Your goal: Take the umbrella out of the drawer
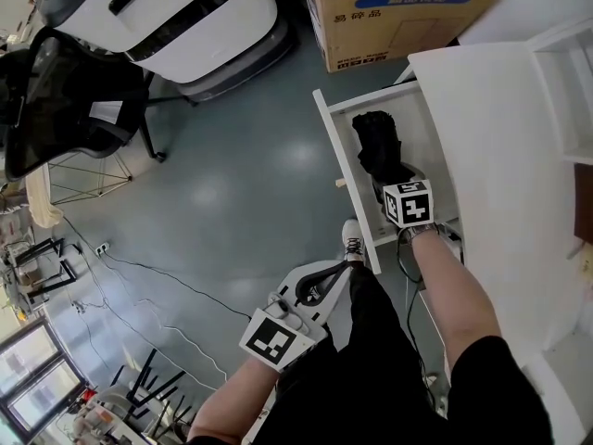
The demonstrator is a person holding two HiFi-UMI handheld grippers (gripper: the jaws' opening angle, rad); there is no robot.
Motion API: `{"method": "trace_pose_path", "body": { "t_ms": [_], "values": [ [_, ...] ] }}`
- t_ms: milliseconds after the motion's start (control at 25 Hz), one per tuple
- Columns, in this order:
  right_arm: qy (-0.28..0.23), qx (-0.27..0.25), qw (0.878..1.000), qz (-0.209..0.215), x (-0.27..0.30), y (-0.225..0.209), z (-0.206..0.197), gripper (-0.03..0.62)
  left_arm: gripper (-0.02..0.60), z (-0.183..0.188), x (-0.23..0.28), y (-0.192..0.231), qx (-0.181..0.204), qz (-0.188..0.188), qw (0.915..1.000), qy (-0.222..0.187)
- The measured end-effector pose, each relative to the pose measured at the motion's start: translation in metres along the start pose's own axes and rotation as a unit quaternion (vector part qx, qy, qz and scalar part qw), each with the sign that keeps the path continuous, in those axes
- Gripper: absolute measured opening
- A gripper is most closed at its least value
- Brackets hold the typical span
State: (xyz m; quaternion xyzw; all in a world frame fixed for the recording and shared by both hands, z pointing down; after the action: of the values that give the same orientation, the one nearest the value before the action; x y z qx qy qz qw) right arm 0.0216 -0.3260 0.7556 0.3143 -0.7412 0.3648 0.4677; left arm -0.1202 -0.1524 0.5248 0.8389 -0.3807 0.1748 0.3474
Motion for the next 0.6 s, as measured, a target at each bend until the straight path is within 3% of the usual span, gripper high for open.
{"method": "trace_pose_path", "body": {
  "t_ms": [360,600],
  "values": [
    [-0.077,0.004,0.997,0.010,-0.063,0.023,0.010,0.250,-0.003,0.002,-0.021,-0.016,0.018,-0.010,0.9995,-0.024],
    [-0.155,0.030,0.987,0.001,-0.130,0.048,0.011,0.249,-0.003,-0.003,-0.056,-0.024,0.032,-0.013,0.9989,-0.031]
  ]
}}
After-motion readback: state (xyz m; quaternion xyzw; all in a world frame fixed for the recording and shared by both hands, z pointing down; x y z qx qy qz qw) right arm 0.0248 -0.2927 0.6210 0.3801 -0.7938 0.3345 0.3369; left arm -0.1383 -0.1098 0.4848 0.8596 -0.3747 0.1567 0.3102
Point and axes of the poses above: the fingertips, and each gripper's own axes: x forward along the fingers, y to its left, z out of its top, the point moved 7 cm from there along -x, backward along the fingers, and after that the axes turned 13 degrees about y, right-handed, at the moved point
